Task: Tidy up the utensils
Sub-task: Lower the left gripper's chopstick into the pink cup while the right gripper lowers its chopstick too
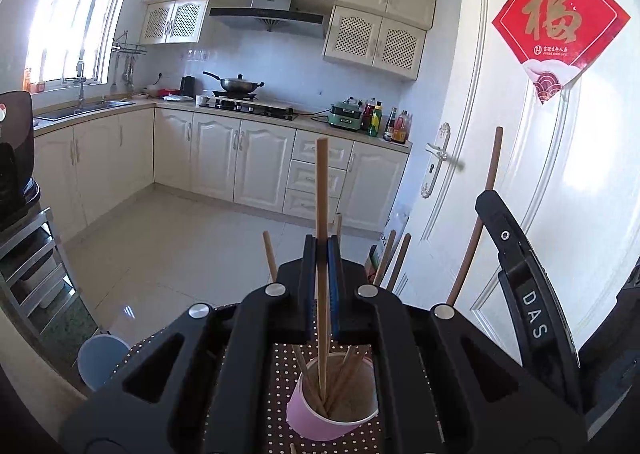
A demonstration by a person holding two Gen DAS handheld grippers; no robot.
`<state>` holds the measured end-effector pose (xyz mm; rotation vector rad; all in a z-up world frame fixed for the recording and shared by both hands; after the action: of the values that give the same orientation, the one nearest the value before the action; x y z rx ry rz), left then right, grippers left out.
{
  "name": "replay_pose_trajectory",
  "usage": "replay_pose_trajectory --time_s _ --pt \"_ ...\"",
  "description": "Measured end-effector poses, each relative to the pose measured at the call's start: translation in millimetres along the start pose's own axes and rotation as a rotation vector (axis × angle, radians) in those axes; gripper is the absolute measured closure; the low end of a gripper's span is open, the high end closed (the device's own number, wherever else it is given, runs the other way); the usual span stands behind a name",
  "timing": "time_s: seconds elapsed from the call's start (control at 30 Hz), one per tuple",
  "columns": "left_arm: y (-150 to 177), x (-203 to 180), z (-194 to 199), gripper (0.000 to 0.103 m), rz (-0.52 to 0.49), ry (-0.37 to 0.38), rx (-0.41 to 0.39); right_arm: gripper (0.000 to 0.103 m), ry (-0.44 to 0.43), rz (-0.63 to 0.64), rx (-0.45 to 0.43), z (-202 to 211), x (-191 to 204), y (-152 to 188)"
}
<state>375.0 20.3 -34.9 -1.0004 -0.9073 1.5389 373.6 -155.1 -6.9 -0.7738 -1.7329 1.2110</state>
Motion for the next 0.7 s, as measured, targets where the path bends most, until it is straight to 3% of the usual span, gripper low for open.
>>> replay_pose_trajectory --time_s 0.33,0.47,0.6,0.7 --pt "23 4 -24 0.097 0.023 -0.004 0.083 0.099 0.054 -0.061 0.051 -8 -18 32" --pt "26 6 -28 0.097 0.035 0.000 0.095 0.099 0.040 -0.112 0.030 -6 -20 19" --pt "25 6 -28 0.097 0.035 0.007 0.095 0.099 0.029 -0.072 -0.012 -4 -11 0" --pt "25 6 -27 0.097 0.034 0.010 0.088 0.099 0.038 -0.047 -0.024 -6 -9 5"
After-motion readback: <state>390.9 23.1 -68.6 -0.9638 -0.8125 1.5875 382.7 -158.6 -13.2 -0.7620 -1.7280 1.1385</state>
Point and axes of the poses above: each gripper's, at about its wrist camera, not at the fingertips, and z roughly against the way its jaws point, x to its left, y to its underside, the point moved 7 cm from there along -z, roughly the way its jaws point, and after that the axes turned 10 degrees about -y, right-handed, at the moved point
